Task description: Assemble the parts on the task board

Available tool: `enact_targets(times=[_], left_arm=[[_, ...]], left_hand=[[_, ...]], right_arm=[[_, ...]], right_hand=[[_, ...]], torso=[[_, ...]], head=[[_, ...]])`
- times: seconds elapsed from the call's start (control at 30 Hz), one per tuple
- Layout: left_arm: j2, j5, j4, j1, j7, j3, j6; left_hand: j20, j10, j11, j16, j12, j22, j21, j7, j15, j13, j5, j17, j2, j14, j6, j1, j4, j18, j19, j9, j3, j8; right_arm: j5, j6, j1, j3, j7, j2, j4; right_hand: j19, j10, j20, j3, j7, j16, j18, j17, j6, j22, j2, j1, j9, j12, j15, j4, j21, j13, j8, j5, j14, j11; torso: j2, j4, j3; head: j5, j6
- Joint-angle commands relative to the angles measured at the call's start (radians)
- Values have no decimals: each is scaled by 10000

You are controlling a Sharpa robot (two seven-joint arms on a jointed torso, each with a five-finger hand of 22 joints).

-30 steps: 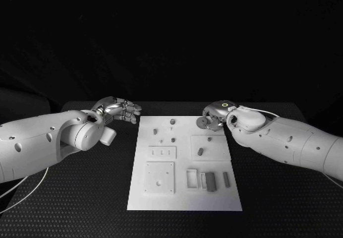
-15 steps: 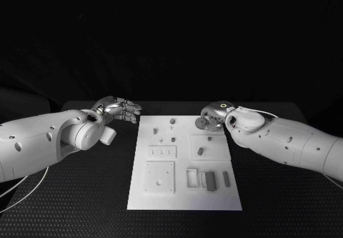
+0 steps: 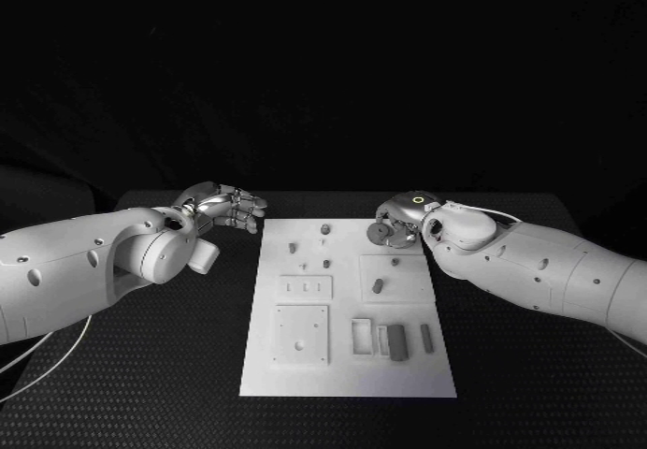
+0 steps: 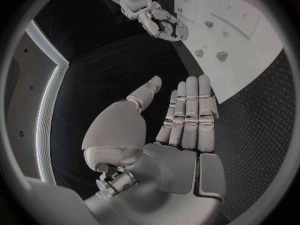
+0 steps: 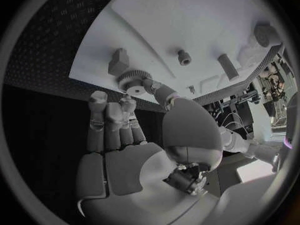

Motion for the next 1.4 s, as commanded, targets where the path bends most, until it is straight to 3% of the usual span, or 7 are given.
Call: enact_targets(times=[0.03, 0.33, 0.63, 0.77, 0.93, 1.13, 1.4], left_arm=[[17, -3, 12, 9, 51, 5, 150], [8, -14, 11, 9, 42, 5, 140], [24, -17, -3, 9, 49, 5, 159], [20, -17, -9, 9, 45, 5, 165], [12, -17, -5, 9, 43, 5, 159], [19, -23, 2, 9, 53, 5, 153], [-4, -34, 1, 9, 65, 5, 125]], left_hand=[[-74, -63, -12, -52, -43, 12, -45, 27, -25, 18, -10, 12, 21, -15, -60, -23, -12, 201, 26, 15, -34, -49], [-74, -63, -12, -57, -46, 15, -49, 28, -25, 22, -10, 17, 22, -14, -63, -24, -11, 200, 28, 18, -34, -51], [-73, -62, -12, -60, -48, 17, -52, 29, -25, 25, -10, 20, 27, -13, -62, -24, -9, 200, 29, 22, -33, -52], [-73, -61, -12, -63, -49, 19, -55, 28, -24, 28, -10, 23, 30, -13, -60, -25, -9, 200, 30, 24, -33, -51], [-73, -60, -12, -65, -50, 20, -57, 28, -24, 30, -10, 25, 31, -12, -59, -25, -9, 200, 30, 26, -33, -51], [-73, -58, -13, -68, -51, 22, -60, 27, -24, 33, -10, 27, 32, -13, -56, -24, -9, 200, 30, 29, -32, -50], [-73, -58, -14, -73, -53, 23, -64, 26, -24, 36, -10, 30, 36, -13, -55, -18, -12, 200, 30, 32, -29, -50]], right_arm=[[-121, 222, -41, -14, 99, 44, -21], [-76, 398, -68, -20, 143, 81, -96], [-74, 539, -104, -26, 77, 59, -107], [-73, 582, -105, -27, 53, 54, -111], [-101, 313, -105, -27, 63, 51, -75], [-159, -6, -105, -27, -7, 67, -29], [-544, -253, -102, -25, -147, 18, 127]], right_hand=[[-30, 10, -2, 30, 414, -9, 458, 0, -301, 157, -22, 5, -1, 52, 91, 49, -19, -14, 9, -6, 5, 65], [-40, -2, 6, 19, 365, 9, 458, 3, -173, 168, 67, 36, 13, 94, 58, 25, -5, -23, 96, -11, -2, 20], [-31, 23, 14, -115, 276, 62, 458, 71, 591, 178, 346, -27, 223, 204, -18, -71, 48, -63, 560, -6, 87, -62], [-36, 8, 17, -144, 283, 44, 458, -1, 519, 172, 297, -84, 226, 204, -26, -64, 42, -77, 524, -4, 32, -60], [-27, 11, -2, -112, 244, 73, 458, 79, 669, 175, 483, 48, 315, 238, -50, -216, 58, -94, 624, -4, 102, -94], [62, 136, -25, -173, 76, 120, 458, 237, 1089, 167, 690, -4, 594, 290, -195, -374, 110, -157, 903, 1, 332, -254], [109, 222, -60, -139, -19, 118, 458, 265, 1244, 161, 665, -60, 735, 286, -281, -350, 124, -211, 993, 7, 430, -347]], torso=[[5, 8, -1], [8, 13, -2], [5, -17, 8], [0, -4, 5], [0, -3, 10], [-3, -8, 6], [-4, -5, 1]], head=[[-8, -23], [0, -53], [102, -79], [56, -104], [30, -115], [20, -99], [35, -91]])
